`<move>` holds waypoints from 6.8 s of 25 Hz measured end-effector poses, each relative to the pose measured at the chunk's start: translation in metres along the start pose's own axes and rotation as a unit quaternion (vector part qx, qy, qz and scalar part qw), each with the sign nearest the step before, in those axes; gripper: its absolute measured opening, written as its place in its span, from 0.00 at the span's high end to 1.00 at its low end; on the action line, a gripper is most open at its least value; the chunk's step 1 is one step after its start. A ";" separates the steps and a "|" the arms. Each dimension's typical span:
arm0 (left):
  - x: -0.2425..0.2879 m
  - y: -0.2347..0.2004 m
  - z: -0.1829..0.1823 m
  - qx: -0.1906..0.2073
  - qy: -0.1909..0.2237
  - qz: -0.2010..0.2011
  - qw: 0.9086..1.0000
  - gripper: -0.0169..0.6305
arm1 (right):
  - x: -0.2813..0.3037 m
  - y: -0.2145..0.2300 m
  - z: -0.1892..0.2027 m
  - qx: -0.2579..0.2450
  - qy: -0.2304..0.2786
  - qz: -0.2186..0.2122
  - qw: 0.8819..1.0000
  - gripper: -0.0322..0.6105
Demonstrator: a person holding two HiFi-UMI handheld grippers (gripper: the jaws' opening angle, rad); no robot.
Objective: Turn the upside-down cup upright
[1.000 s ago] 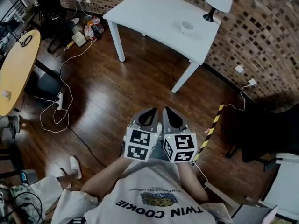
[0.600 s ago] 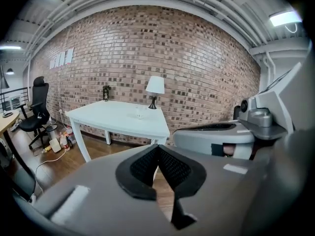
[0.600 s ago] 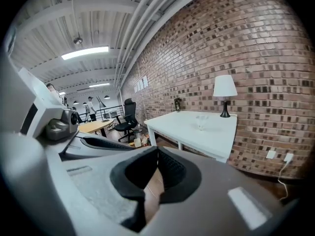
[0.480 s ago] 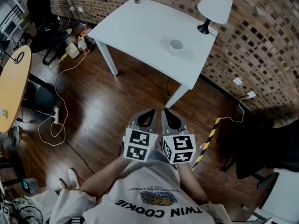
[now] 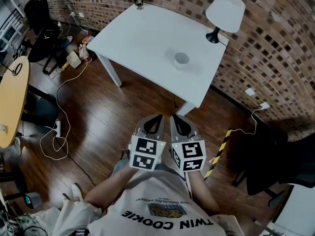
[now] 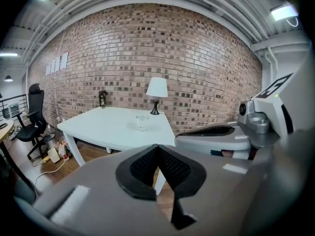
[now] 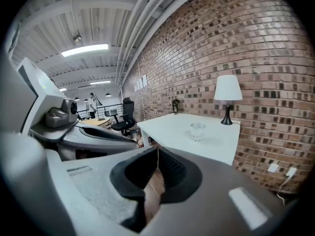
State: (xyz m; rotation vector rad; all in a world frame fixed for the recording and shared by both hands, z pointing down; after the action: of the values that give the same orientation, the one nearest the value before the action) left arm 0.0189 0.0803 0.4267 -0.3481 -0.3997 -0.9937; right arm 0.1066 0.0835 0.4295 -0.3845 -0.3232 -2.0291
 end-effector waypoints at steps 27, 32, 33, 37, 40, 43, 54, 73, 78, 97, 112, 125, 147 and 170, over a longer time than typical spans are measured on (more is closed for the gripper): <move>0.183 -0.143 -0.097 0.006 -0.019 0.124 0.992 0.97 | 0.216 0.111 -0.078 -0.151 -0.157 0.101 0.971 0.83; 0.199 -0.173 -0.104 -0.002 -0.022 0.132 0.991 0.97 | 0.251 0.124 -0.072 -0.173 -0.217 0.100 0.956 0.83; 0.203 -0.178 -0.105 -0.004 -0.022 0.132 0.991 0.97 | 0.256 0.126 -0.070 -0.174 -0.227 0.099 0.953 0.83; 0.215 -0.192 -0.110 -0.010 -0.023 0.136 0.990 0.97 | 0.271 0.131 -0.061 -0.172 -0.259 0.089 0.946 0.83; 0.224 -0.194 -0.112 -0.010 -0.026 0.143 0.989 0.97 | 0.277 0.136 -0.055 -0.166 -0.275 0.087 0.943 0.84; 0.229 -0.193 -0.112 -0.010 -0.031 0.148 0.988 0.97 | 0.277 0.140 -0.055 -0.155 -0.275 0.088 0.945 0.88; 0.242 -0.182 -0.120 -0.011 -0.027 0.132 0.991 0.97 | 0.268 0.152 -0.073 0.066 -0.150 0.014 0.986 0.92; 0.264 -0.149 -0.130 0.002 -0.032 0.106 0.994 0.97 | 0.250 0.218 0.002 0.553 0.006 -0.060 0.831 0.92; 0.265 -0.151 -0.129 0.001 -0.034 0.099 0.994 0.97 | 0.250 0.219 0.005 0.555 0.016 -0.069 0.829 0.91; 0.260 -0.174 -0.127 -0.032 -0.021 0.073 0.997 0.97 | 0.275 0.160 -0.066 -0.136 -0.224 -0.094 0.961 0.62; 0.227 -0.217 -0.112 -0.075 -0.010 0.006 0.997 0.97 | 0.348 0.144 -0.028 -0.446 -0.410 -0.119 0.787 0.54; 0.225 -0.194 -0.113 -0.057 -0.010 0.020 0.998 0.97 | 0.309 0.162 -0.073 -0.250 -0.267 -0.047 0.929 0.55; 0.241 -0.134 -0.114 -0.007 -0.034 0.062 0.998 0.97 | 0.251 0.204 -0.031 0.096 0.069 0.032 0.992 0.55; 0.241 -0.103 -0.105 -0.009 -0.035 0.012 0.999 0.97 | 0.209 0.198 -0.040 0.055 0.054 -0.028 0.997 0.55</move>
State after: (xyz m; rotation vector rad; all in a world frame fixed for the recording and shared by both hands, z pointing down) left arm 0.0644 -0.1967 0.4600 -0.4037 -0.4499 -0.9648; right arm 0.1835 -0.1899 0.4896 -0.1999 -0.3806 -2.0666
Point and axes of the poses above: the fingertips, and each gripper's own axes: x forward along the fingers, y to its right, z out of its underside, the point moved 5 cm from there along -x, backward along the fingers, and after that the axes turned 2 degrees about -x, right-handed, at the moved point
